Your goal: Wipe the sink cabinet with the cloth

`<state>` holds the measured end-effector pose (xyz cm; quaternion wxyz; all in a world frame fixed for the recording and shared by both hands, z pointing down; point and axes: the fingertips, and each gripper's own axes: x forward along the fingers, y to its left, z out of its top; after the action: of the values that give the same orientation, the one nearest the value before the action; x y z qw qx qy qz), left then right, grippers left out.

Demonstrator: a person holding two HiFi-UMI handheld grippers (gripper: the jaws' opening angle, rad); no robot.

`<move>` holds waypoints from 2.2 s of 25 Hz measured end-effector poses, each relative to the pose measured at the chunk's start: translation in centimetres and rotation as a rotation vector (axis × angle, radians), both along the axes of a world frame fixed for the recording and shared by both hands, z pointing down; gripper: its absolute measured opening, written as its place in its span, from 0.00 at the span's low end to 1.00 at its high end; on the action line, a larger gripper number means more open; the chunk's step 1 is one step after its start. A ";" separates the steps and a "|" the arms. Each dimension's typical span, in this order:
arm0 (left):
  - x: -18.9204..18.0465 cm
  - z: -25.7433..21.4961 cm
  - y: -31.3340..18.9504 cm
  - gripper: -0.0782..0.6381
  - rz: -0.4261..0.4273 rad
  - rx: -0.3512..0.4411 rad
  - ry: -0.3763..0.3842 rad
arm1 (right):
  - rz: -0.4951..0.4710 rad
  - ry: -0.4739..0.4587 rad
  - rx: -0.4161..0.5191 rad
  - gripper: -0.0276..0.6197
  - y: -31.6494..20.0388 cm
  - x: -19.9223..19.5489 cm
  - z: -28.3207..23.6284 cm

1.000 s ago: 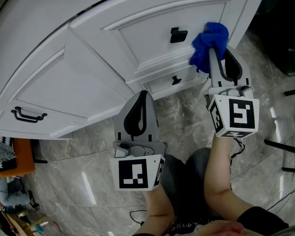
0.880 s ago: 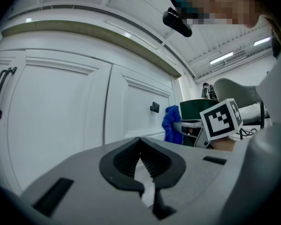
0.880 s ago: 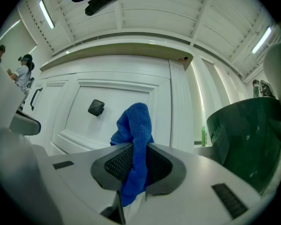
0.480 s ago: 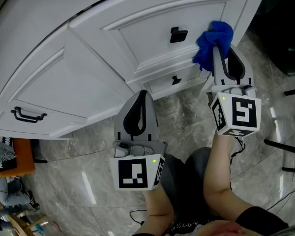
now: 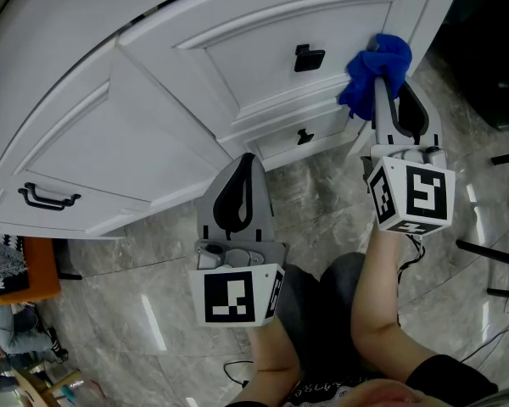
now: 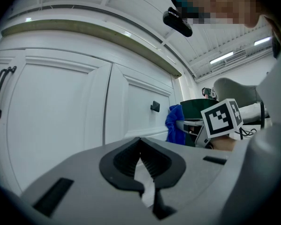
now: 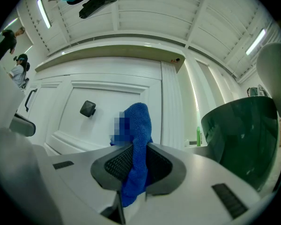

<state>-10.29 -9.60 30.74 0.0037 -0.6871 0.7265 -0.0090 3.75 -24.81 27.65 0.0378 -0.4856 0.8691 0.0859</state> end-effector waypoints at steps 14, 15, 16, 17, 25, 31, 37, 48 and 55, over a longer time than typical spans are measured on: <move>0.3 0.0 -0.2 0.12 0.005 -0.002 -0.004 | 0.054 -0.032 -0.015 0.17 -0.8 2.1 0.1; 0.4 0.0 -0.2 0.12 0.004 -0.001 -0.005 | 0.057 -0.033 -0.021 0.17 -0.9 2.2 0.2; 0.4 0.0 -0.2 0.12 0.004 0.000 -0.005 | 0.061 -0.032 -0.026 0.17 -1.0 2.4 0.3; 0.4 0.0 -0.2 0.12 0.004 -0.001 -0.006 | 0.065 -0.029 -0.031 0.17 -1.2 2.5 0.4; 0.7 -0.3 -0.3 0.12 0.003 0.005 -0.008 | 0.060 -0.031 -0.031 0.17 -1.5 2.6 0.7; 0.6 -0.5 0.1 0.12 -0.003 0.009 -0.011 | 0.051 -0.037 -0.044 0.17 -1.3 2.4 0.7; 0.2 -1.0 0.5 0.12 -0.015 0.017 -0.017 | -0.052 -0.020 -0.056 0.17 0.8 -1.0 0.4; -2.5 -1.7 3.1 0.12 -0.061 0.056 0.035 | -0.375 0.024 -0.054 0.17 10.5 -11.0 1.3; -4.0 -1.7 4.3 0.12 -0.085 0.061 0.056 | -0.472 0.054 -0.050 0.17 13.2 -15.1 2.0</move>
<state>-14.30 -5.28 29.06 0.0039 -0.6550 0.7549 0.0322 -11.30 -11.63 29.68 0.0216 -0.2674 0.9611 0.0659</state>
